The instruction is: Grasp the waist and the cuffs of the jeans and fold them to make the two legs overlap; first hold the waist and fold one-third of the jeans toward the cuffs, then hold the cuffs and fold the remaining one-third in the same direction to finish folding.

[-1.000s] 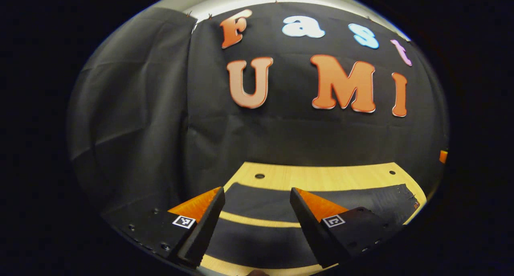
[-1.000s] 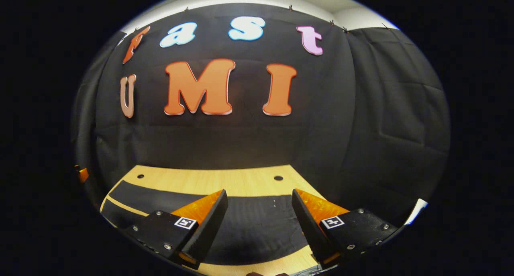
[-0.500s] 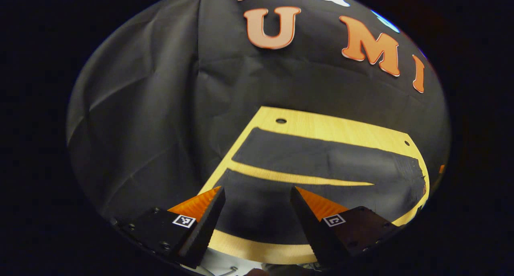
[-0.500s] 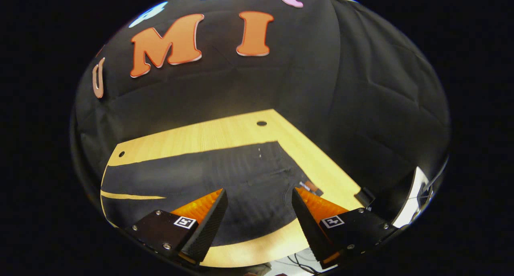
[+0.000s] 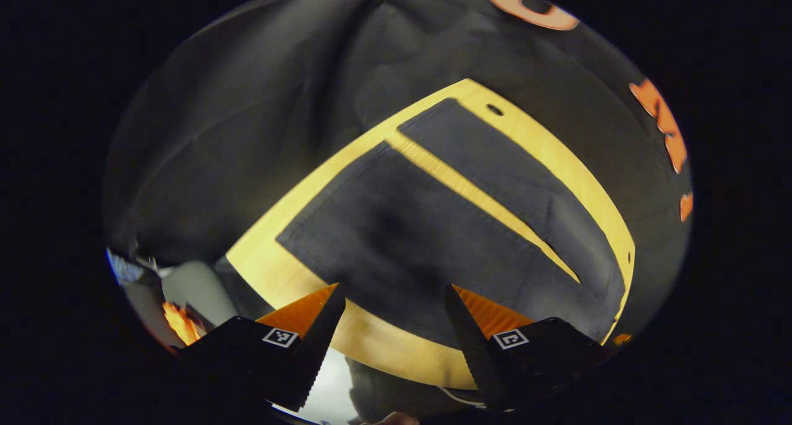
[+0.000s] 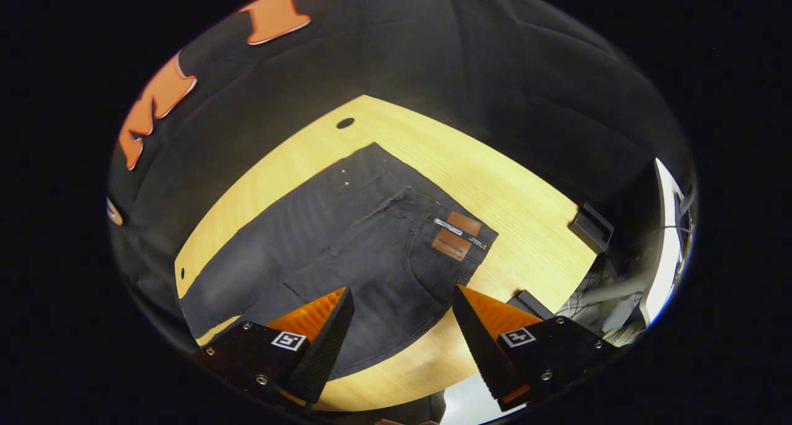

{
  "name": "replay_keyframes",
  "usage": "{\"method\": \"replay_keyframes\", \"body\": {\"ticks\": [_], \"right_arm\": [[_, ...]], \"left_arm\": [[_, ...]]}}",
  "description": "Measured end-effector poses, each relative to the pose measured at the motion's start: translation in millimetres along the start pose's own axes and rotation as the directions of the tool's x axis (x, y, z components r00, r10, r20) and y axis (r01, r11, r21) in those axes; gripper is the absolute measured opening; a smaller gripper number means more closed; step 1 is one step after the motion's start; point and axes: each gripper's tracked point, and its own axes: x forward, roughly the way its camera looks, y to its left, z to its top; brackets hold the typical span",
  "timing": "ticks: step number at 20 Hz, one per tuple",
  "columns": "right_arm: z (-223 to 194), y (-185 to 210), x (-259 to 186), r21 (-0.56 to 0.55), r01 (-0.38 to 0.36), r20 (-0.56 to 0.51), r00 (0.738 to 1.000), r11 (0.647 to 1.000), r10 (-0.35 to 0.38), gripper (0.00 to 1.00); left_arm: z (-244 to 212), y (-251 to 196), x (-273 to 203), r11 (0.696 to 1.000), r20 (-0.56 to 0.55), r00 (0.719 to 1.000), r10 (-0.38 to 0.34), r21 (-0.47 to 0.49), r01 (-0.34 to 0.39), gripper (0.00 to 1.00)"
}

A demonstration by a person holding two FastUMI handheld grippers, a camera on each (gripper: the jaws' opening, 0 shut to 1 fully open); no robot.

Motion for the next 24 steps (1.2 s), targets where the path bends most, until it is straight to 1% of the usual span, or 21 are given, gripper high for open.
{"method": "replay_keyframes", "body": {"ticks": [2,3,4,6,8,10,11,13,14,15,16,17,19,20,21,24], "right_arm": [[2,-13,14,0.033,0.029,-0.05,0.998,0.999,-0.027,0.98],[3,-21,20,0.032,0.053,-0.072,0.996,0.998,-0.051,0.98],[7,-29,26,0.027,0.074,-0.084,0.994,0.997,-0.071,0.98],[10,-38,38,0.031,0.117,-0.117,0.987,0.993,-0.113,0.98],[11,-45,47,0.038,0.157,-0.159,0.976,0.987,-0.149,0.98],[14,-47,55,0.041,0.177,-0.188,0.968,0.983,-0.166,0.98],[14,-45,59,0.039,0.174,-0.198,0.966,0.984,-0.163,0.98],[15,-47,65,0.02,0.196,-0.216,0.958,0.98,-0.187,0.98],[16,-49,67,0.014,0.21,-0.222,0.954,0.978,-0.202,0.98],[17,-49,70,0.012,0.216,-0.224,0.952,0.976,-0.208,0.98],[17,-51,74,0.011,0.224,-0.228,0.95,0.975,-0.215,0.99],[15,-51,77,0.008,0.23,-0.238,0.946,0.973,-0.221,0.99],[13,-51,85,-0.011,0.246,-0.249,0.938,0.969,-0.241,0.99],[12,-52,87,-0.026,0.257,-0.258,0.932,0.966,-0.255,0.99],[14,-52,86,-0.029,0.271,-0.256,0.928,0.962,-0.269,0.99],[12,-52,87,-0.021,0.288,-0.26,0.923,0.957,-0.284,0.99]], "left_arm": [[-9,16,13,0.995,-0.059,0.998,0.026,-0.098,-0.032,0.98],[-10,22,14,0.989,-0.087,0.995,0.047,-0.137,-0.059,0.99],[-7,29,15,0.983,-0.106,0.993,0.053,-0.171,-0.071,0.98],[-6,43,25,0.961,-0.171,0.982,0.081,-0.246,-0.122,0.98],[-2,49,35,0.937,-0.224,0.968,0.113,-0.301,-0.179,0.98],[2,56,43,0.923,-0.279,0.95,0.138,-0.312,-0.226,0.98],[7,57,51,0.923,-0.29,0.944,0.155,-0.299,-0.243,0.98],[5,63,54,0.914,-0.348,0.916,0.198,-0.273,-0.301,0.98],[11,64,61,0.911,-0.343,0.917,0.202,-0.278,-0.305,0.96],[20,62,64,0.909,-0.334,0.921,0.201,-0.288,-0.303,0.97],[22,63,63,0.898,-0.344,0.915,0.211,-0.302,-0.321,0.97],[23,62,62,0.893,-0.36,0.909,0.208,-0.309,-0.327,0.97],[25,60,65,0.893,-0.388,0.899,0.205,-0.302,-0.334,0.97],[25,59,67,0.897,-0.399,0.894,0.203,-0.291,-0.334,0.95],[25,57,66,0.893,-0.401,0.893,0.204,-0.298,-0.337,0.89],[27,56,70,0.89,-0.392,0.898,0.2,-0.311,-0.333,0.86]]}}
